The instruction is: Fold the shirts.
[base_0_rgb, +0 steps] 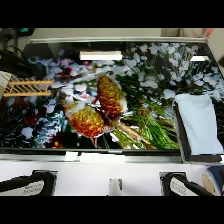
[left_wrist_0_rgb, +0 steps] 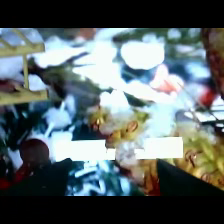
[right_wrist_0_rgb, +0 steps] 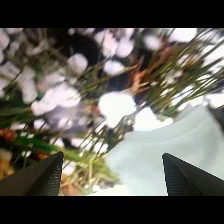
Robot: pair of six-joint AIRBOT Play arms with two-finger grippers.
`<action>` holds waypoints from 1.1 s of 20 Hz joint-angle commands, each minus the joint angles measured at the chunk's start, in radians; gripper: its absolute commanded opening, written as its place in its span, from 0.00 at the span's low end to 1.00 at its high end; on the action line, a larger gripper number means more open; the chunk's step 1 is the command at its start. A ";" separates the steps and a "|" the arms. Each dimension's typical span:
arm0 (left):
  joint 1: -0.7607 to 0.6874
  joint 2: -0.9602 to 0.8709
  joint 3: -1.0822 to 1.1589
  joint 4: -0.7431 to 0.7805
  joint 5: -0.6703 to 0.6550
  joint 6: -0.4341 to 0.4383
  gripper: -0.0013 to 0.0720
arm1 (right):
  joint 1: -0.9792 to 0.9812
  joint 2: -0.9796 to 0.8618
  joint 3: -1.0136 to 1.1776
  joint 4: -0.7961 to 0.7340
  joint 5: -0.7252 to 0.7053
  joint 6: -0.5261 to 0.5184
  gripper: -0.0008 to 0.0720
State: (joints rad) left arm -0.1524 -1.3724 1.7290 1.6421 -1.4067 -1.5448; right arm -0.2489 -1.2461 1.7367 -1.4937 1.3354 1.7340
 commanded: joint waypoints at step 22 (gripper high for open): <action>-0.030 -0.078 -0.084 0.083 -0.123 -0.144 1.00 | 0.342 -0.269 0.029 0.071 0.254 0.122 0.95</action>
State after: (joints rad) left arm -0.1818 -1.4498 1.6455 1.7245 -1.5291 -1.6886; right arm 0.0929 -1.5146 1.7653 -1.4227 1.5890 1.8557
